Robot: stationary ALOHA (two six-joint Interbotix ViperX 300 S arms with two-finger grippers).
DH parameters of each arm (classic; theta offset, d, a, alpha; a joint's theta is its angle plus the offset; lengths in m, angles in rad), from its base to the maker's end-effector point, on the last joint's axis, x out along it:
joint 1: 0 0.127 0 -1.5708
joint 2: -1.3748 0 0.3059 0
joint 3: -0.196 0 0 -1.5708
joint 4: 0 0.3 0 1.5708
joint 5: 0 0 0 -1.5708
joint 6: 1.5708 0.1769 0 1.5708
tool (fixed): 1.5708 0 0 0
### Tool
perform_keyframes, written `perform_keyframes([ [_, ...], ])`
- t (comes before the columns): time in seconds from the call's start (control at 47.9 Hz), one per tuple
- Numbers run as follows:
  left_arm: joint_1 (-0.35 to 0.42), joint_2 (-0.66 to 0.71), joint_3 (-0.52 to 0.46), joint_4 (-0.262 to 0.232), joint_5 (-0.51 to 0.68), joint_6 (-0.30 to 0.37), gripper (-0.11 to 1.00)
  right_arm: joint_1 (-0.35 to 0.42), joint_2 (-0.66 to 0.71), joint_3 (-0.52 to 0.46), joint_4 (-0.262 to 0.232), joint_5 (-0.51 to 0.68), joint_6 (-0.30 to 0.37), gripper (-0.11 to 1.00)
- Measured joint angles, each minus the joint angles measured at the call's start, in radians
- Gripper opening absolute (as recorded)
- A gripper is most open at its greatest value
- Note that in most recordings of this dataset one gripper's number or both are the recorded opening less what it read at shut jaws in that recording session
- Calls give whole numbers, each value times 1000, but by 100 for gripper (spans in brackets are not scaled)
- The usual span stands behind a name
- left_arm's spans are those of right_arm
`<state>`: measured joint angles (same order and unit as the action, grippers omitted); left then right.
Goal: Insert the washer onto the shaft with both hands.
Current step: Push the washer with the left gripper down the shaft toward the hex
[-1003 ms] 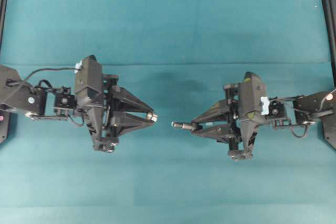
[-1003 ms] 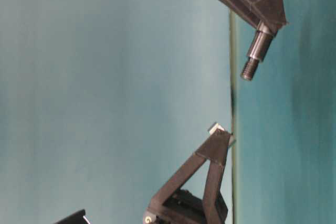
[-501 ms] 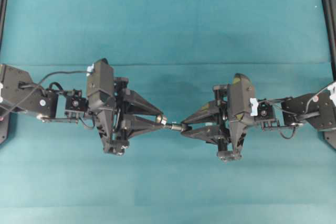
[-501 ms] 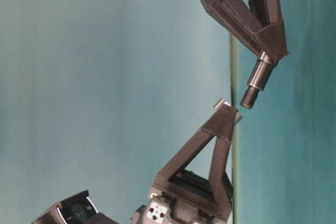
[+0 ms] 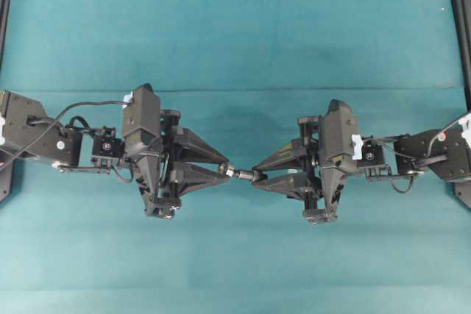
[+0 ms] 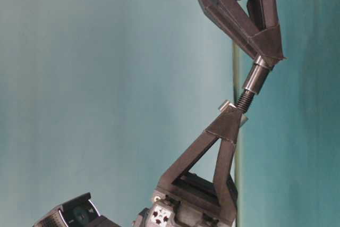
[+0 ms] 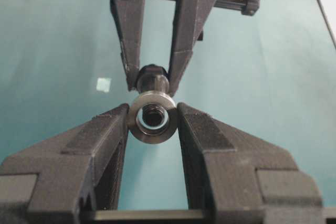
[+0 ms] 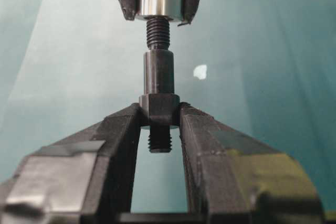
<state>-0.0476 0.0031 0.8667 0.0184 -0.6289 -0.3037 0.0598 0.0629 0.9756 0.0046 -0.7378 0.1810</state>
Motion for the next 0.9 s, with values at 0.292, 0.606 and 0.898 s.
perform_keyframes([
  [0.292, 0, 0, 5, 0, 0, -2, 35, 0, 0, 0, -2, 0, 0, 0],
  [0.606, -3, 6, 0, 0, 0, -2, 35, -5, 0, 0, 0, -20, 0, 0],
  [0.898, -5, 31, -25, 0, 0, -2, 35, -6, 0, 0, -2, -20, 0, 0],
])
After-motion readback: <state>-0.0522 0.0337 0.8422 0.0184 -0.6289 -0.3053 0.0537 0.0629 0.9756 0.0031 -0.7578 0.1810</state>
